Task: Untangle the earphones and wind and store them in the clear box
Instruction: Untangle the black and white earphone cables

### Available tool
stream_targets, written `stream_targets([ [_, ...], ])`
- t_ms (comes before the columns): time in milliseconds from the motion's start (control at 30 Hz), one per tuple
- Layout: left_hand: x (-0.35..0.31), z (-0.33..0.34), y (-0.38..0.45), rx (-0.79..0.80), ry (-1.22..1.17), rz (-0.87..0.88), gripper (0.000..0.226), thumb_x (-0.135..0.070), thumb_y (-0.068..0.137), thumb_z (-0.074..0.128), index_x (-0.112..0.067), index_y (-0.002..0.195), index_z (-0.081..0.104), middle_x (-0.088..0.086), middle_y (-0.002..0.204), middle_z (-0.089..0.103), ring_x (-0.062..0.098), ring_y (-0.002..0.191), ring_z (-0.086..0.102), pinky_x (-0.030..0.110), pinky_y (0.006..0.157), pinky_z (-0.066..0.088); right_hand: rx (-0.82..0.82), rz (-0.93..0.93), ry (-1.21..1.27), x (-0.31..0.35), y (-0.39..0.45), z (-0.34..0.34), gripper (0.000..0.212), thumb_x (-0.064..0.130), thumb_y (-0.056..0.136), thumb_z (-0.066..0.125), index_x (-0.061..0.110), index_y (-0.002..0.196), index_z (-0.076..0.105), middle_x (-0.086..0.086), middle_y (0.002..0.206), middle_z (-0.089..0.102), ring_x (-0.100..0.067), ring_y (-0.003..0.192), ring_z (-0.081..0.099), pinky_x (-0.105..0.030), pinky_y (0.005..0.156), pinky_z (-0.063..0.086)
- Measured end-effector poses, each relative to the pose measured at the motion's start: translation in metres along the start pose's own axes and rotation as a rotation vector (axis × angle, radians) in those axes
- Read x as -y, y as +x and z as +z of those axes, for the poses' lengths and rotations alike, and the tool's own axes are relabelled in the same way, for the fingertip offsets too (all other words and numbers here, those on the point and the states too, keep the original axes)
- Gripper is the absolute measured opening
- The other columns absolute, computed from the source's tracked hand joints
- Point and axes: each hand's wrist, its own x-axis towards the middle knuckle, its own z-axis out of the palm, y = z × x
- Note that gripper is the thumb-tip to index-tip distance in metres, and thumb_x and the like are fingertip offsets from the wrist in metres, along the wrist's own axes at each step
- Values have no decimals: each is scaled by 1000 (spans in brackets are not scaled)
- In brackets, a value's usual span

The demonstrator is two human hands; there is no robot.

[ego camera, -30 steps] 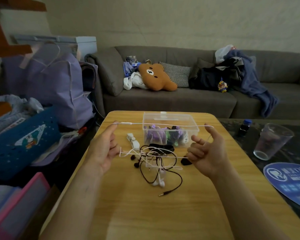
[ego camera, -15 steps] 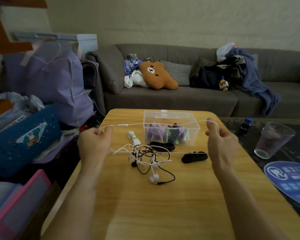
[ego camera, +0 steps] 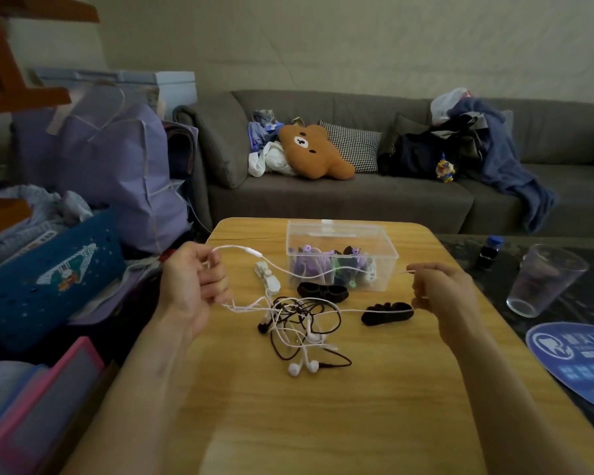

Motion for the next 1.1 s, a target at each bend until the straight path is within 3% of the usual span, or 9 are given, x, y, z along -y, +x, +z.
stream_targets([
  [100, 3, 12, -7, 99, 214, 82, 31, -22, 105, 38, -13, 78, 50, -5, 52, 30, 9, 41, 23, 24, 40, 17, 27, -94, -124, 1, -6, 9, 39, 2, 87, 57, 16, 122, 62, -1, 106, 61, -18, 95, 58, -27, 71, 47],
  [167, 5, 19, -15, 207, 377, 139, 27, -25, 105, 42, -9, 90, 57, -4, 55, 38, 11, 42, 28, 23, 38, 22, 43, -318, -245, 3, -15, 20, 54, 7, 85, 62, 24, 136, 54, 2, 125, 56, -15, 113, 55, -28, 82, 50],
  [300, 15, 36, -29, 398, 607, 261, 22, -24, 100, 51, -11, 97, 68, -3, 55, 43, 10, 45, 33, 22, 42, 26, 376, -625, -155, 10, -41, 43, 66, 15, 86, 72, 37, 141, 43, 14, 132, 50, -2, 116, 55, -24, 89, 54],
  [367, 21, 43, -34, 464, 612, 308, 15, -19, 96, 58, -10, 94, 71, -7, 54, 52, 5, 43, 38, 16, 43, 30, 529, -696, -208, 12, -50, 52, 55, 26, 90, 72, 36, 139, 49, 19, 129, 57, 3, 116, 57, -24, 92, 53],
  [467, 24, 42, -33, 481, 595, 306, 7, -6, 89, 70, -10, 94, 73, -1, 60, 63, 7, 51, 51, 16, 51, 40, 583, -715, -279, 12, -52, 57, 19, 28, 93, 69, 28, 112, 69, 17, 91, 71, 0, 89, 67, -29, 81, 57],
  [633, 27, 32, -24, 331, 838, 248, 9, -17, 88, 74, -20, 92, 67, 1, 59, 61, 17, 55, 54, 33, 55, 45, 551, -632, -132, 17, -55, 52, 5, 14, 93, 69, 19, 92, 71, 15, 51, 54, -1, 49, 47, -29, 57, 48],
  [767, 29, 29, -18, 83, 1189, 448, 16, -19, 85, 74, -26, 75, 64, -5, 62, 64, 8, 55, 59, 32, 54, 52, 455, -666, -2, 28, -61, 47, 6, 9, 91, 71, 15, 90, 72, 18, 49, 56, 0, 46, 50, -21, 58, 49],
  [900, 23, 25, -16, -84, 1234, 624, 11, -23, 88, 73, -29, 80, 67, -17, 64, 62, -2, 60, 60, 23, 53, 49, 249, -726, 162, 40, -62, 42, 14, 5, 90, 71, 18, 85, 72, 13, 45, 42, -8, 46, 36, -25, 52, 42],
  [1100, 24, 14, -8, 1, 1178, 642, 3, -25, 83, 79, -28, 85, 78, -17, 71, 70, 0, 70, 64, 39, 76, 55, -7, -475, 424, 38, -42, 31, 13, 4, 89, 70, 15, 84, 74, 9, 50, 45, -8, 47, 37, -22, 47, 36],
])
